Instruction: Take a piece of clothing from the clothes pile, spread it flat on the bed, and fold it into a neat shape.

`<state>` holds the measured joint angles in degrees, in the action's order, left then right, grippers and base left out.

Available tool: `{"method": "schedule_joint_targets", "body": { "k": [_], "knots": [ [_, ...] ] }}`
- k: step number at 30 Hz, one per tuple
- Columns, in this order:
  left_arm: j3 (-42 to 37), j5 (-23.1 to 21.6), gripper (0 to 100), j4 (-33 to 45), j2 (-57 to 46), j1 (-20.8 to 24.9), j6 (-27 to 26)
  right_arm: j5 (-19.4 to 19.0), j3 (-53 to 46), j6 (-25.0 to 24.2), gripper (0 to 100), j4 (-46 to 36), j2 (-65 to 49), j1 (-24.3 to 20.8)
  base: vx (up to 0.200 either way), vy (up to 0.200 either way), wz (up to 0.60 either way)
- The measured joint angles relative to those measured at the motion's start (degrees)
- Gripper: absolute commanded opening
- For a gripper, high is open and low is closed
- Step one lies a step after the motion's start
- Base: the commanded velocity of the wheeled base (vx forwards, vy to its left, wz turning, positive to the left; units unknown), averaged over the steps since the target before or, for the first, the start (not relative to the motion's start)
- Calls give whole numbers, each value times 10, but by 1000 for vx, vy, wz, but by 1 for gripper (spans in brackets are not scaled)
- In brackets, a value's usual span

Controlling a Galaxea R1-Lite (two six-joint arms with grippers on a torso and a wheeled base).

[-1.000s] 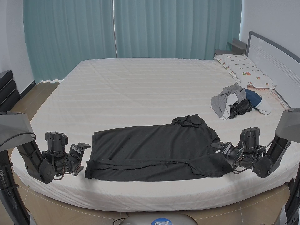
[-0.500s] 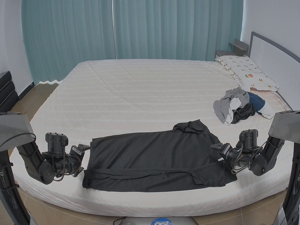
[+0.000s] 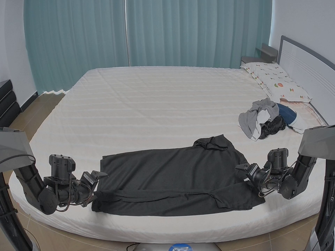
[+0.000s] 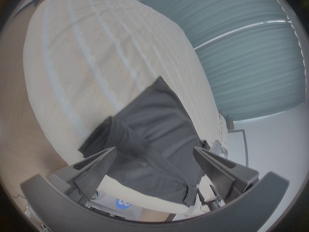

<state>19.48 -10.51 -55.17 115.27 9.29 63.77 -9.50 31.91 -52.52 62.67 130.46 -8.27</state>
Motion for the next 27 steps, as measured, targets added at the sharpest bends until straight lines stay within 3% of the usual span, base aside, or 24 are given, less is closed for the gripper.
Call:
{"method": "schedule_joint_targets", "body": {
  "k": [8, 17, 27],
  "knots": [
    [1, 26, 100, 1, -2, 80, -1, -2, -7, -3, 100, 1, 2, -9, 0, 0, 0],
    [53, 62, 100, 11, 39, 109, -15, -24, -12, -57, 100, 21, 1, -17, 0, 0, 0],
    [93, 94, 100, 59, 77, 144, -63, -19, -34, -53, 100, 102, 17, -25, 0, 0, 0]
  ]
}}
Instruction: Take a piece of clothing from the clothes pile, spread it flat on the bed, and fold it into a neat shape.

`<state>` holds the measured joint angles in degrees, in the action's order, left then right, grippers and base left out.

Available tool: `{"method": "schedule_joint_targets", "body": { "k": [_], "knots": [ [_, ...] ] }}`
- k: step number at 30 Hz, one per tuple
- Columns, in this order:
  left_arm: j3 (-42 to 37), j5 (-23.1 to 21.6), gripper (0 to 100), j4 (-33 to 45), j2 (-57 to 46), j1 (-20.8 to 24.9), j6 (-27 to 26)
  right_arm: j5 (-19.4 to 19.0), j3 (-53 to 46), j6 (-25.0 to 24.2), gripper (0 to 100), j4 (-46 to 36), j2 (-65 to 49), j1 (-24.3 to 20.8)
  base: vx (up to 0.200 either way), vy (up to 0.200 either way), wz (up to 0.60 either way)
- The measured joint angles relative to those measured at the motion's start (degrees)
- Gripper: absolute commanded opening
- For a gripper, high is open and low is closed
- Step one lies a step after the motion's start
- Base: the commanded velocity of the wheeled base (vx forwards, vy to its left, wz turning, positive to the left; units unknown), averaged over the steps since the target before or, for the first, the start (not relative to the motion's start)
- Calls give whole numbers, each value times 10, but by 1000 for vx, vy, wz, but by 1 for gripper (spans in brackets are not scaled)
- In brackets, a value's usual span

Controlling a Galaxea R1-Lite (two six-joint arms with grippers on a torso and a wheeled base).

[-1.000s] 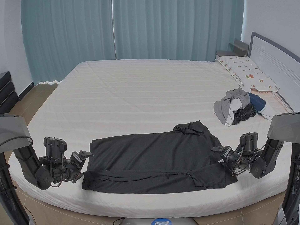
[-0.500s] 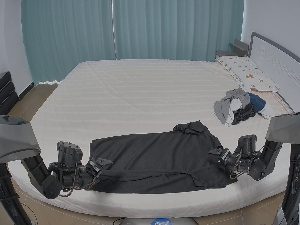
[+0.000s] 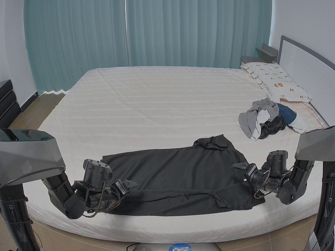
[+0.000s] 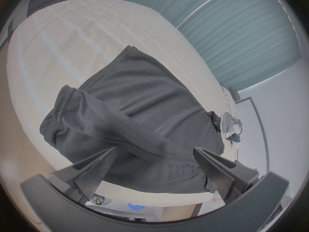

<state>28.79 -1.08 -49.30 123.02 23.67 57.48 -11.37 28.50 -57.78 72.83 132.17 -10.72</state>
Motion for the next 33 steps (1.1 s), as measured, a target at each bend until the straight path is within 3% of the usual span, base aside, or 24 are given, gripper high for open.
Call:
{"method": "schedule_joint_targets", "body": {
  "k": [9, 20, 24, 33],
  "knots": [
    [15, 29, 100, -1, 21, 5, -5, 2, -9, 5, 100, 3, 13, -6, 0, 0, 0],
    [71, 55, 100, -1, 56, -46, -17, 1, -8, 6, 100, 3, 16, -6, 0, 0, 0],
    [94, 80, 100, -2, 65, -71, 3, 2, -8, 6, 100, 3, 16, -6, 0, 0, 0],
    [108, 88, 100, -61, 69, -118, 52, 2, -8, 6, 100, 4, 17, -6, 0, 0, 0]
  ]
}}
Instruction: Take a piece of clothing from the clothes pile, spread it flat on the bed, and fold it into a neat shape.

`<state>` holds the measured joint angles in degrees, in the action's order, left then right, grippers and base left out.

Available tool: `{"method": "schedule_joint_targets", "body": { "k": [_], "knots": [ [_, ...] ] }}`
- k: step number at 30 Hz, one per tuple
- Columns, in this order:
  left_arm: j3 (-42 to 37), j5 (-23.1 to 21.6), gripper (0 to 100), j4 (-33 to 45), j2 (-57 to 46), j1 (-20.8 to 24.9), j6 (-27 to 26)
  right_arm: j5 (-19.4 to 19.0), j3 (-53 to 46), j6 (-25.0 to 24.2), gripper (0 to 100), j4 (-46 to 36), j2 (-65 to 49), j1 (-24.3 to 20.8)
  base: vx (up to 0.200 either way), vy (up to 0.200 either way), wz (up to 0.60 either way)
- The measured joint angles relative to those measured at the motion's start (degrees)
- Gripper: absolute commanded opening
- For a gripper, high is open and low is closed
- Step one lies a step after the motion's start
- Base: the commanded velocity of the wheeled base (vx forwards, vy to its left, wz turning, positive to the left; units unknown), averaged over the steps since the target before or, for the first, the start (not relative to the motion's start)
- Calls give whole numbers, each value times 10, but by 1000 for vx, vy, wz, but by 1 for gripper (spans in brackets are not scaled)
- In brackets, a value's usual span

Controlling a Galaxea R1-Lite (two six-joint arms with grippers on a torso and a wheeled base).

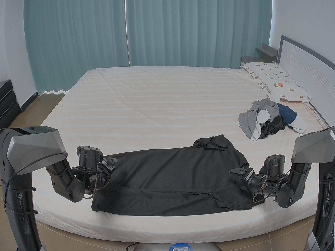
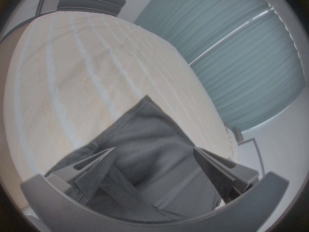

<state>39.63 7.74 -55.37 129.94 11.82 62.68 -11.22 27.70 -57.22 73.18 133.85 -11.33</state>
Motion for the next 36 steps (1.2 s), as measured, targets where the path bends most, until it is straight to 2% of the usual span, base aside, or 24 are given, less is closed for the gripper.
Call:
{"method": "schedule_joint_targets", "body": {
  "k": [6, 13, 16, 19, 23, 36],
  "knots": [
    [0, -15, 100, -5, -12, -34, 42, 0, 0, 0, 100, 0, 0, 0, 0, 0, 0],
    [-16, -99, 100, -3, -36, -69, 41, 0, 0, 0, 100, 0, 0, 0, 0, 0, 0],
    [-25, -127, 100, -3, -42, -80, 11, 0, 0, 0, 100, 0, 0, 1, 0, 0, 0],
    [-34, -135, 100, -4, -44, -85, -25, 0, 0, 0, 100, 0, 0, 1, 0, 0, 0],
    [-48, -137, 100, -8, -41, -84, -71, 0, 0, 0, 100, 0, 0, 1, 0, 0, 0],
    [-70, -121, 100, -24, -15, -61, -140, 0, 0, 1, 100, 0, 0, 1, 0, 0, 0]
  ]
}}
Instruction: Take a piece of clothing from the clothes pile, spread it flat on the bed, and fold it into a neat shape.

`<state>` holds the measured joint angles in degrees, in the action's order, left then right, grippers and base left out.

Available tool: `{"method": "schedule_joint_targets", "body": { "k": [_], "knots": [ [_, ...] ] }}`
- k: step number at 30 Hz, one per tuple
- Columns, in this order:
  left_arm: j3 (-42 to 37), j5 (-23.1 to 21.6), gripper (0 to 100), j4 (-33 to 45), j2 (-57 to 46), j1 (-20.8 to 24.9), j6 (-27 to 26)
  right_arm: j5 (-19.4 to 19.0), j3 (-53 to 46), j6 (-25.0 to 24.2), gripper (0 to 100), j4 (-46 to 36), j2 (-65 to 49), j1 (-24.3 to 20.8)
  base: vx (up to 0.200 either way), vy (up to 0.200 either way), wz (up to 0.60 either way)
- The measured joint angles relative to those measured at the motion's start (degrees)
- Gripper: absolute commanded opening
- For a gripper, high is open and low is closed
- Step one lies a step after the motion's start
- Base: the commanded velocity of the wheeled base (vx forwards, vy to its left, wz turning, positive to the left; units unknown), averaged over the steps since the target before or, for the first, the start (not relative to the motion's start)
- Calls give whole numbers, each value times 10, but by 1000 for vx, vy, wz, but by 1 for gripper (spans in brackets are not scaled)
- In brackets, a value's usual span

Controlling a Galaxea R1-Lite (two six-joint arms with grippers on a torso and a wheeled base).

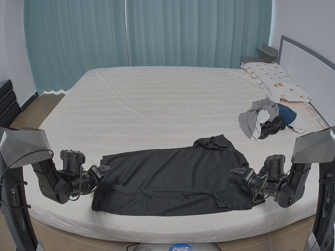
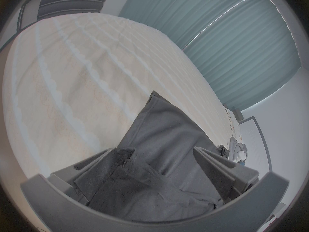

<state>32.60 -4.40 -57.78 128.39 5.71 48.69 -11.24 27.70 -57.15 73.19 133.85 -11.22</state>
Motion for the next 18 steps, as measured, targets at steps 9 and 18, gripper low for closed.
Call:
{"method": "schedule_joint_targets", "body": {
  "k": [9, 18],
  "knots": [
    [-8, 34, 100, -54, 26, 4, -16, 0, 0, 2, 100, 0, 0, 0, 0, 0, 0],
    [-21, 41, 100, -56, 44, 21, -41, 0, 0, 2, 100, 0, 0, 0, 0, 0, 0]
  ]
}}
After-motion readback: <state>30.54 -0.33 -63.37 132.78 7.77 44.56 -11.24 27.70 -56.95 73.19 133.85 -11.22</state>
